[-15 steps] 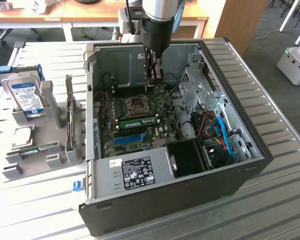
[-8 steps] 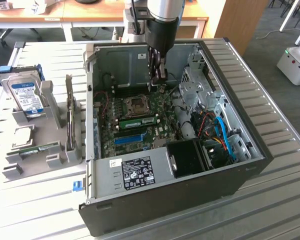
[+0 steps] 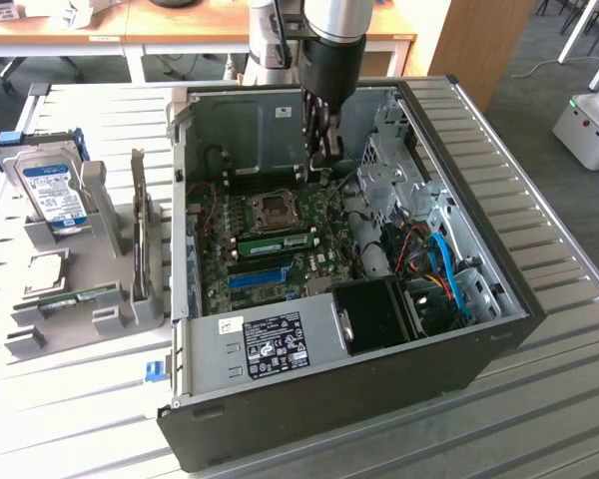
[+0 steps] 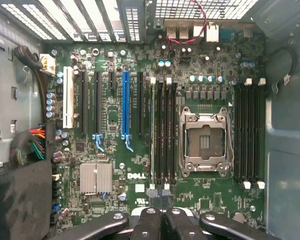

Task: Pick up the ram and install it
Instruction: 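Press down the ram until it locks into place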

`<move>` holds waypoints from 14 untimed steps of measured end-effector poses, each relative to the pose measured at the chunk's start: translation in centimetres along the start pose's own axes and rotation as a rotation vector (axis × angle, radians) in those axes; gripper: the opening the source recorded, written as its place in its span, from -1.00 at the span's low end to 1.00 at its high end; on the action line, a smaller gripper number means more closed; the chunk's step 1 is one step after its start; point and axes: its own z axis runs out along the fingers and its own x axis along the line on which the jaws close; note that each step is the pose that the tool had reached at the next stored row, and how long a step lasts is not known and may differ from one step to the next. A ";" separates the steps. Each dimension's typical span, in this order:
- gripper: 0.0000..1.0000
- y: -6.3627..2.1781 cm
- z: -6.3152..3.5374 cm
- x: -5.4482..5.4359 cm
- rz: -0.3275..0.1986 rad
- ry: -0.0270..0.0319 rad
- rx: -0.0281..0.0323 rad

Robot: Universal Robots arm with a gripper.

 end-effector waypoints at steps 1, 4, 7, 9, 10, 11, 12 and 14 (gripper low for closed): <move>-0.79 -0.13 0.00 0.0 0.000 0.0000 0.0000; -0.79 -0.59 -0.01 0.0 0.000 0.0001 0.0000; -0.79 -0.89 -0.01 0.0 0.000 0.0000 0.0000; -0.79 -0.91 -0.01 0.0 0.000 0.0001 0.0000; -0.79 -0.91 -0.01 0.0 0.000 0.0000 0.0000; -0.79 -0.91 0.02 0.0 0.000 -0.0002 0.0001; -0.79 -0.91 0.12 0.0 0.000 -0.0003 0.0001; -0.79 -0.91 0.39 0.0 0.001 0.0001 0.0000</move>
